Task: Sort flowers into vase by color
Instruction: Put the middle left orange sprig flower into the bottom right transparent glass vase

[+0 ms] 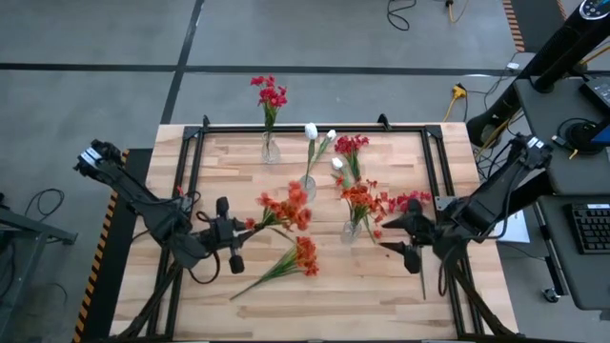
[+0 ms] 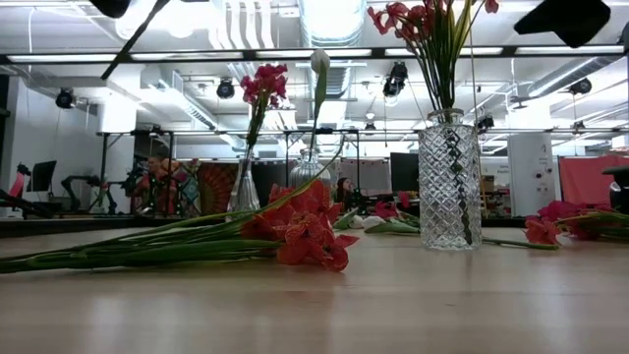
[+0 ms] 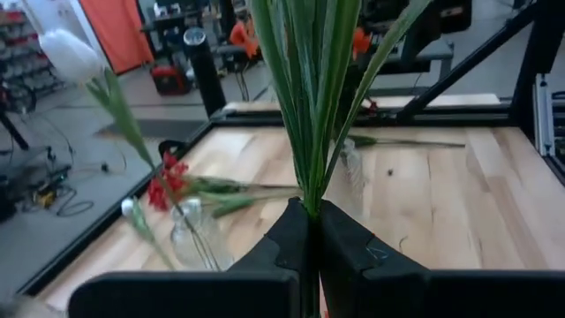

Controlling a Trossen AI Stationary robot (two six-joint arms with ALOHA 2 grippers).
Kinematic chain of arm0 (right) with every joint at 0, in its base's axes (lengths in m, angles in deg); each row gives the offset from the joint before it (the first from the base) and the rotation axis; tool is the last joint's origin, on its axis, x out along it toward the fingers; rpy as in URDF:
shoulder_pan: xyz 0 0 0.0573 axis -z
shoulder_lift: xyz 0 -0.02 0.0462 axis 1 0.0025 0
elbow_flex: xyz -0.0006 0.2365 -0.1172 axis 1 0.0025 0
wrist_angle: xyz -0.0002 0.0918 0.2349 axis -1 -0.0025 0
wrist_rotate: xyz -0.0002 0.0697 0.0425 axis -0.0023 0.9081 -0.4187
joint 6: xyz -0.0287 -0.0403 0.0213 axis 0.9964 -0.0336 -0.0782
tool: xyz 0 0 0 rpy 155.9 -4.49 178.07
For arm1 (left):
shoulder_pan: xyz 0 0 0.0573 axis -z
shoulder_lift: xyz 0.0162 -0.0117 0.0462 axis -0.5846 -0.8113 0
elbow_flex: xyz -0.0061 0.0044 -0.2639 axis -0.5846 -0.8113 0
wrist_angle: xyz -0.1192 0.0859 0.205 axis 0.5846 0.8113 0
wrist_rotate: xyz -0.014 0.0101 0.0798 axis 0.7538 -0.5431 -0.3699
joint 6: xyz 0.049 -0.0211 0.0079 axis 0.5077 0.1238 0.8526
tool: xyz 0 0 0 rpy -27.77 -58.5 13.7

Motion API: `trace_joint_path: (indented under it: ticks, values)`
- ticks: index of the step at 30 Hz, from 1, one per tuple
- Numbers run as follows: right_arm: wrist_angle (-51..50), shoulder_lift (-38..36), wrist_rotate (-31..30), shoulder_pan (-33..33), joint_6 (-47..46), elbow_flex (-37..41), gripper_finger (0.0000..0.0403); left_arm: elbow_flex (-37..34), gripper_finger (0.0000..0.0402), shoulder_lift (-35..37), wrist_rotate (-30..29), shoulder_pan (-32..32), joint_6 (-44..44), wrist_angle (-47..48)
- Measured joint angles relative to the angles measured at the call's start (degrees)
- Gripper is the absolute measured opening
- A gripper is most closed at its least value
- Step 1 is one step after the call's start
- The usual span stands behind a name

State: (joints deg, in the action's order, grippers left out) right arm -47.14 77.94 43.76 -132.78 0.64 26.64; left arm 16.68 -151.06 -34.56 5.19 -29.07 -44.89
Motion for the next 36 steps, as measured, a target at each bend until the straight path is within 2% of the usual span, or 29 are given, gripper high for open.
trace_joint_path:
  ticks: [4,12,16,20,29,36]
  values:
    - [1.5,1.5,-1.9,-0.2,2.7,0.0,0.0242,-3.2,0.0,0.0,3.3,0.0,2.9,-7.0]
    - [2.4,1.9,-1.8,-0.4,3.8,-0.4,0.024,-16.4,0.0,-0.3,13.0,0.0,16.2,-41.8]
    - [3.0,1.8,-1.7,-0.4,4.9,-1.8,0.0244,-20.8,0.0,-1.5,15.0,0.0,19.7,-52.7]
    - [6.9,2.4,0.7,-0.6,8.7,-2.6,0.0244,-22.7,0.0,-3.7,15.1,0.0,20.4,-57.3]
    - [22.2,5.3,3.6,-2.2,22.5,-2.6,0.0241,-21.3,0.0,-10.5,15.2,-0.1,24.3,-63.6]
    - [25.7,5.3,4.8,-2.2,24.4,-2.6,0.024,-19.3,0.0,-15.6,17.4,-0.2,28.4,-72.2]
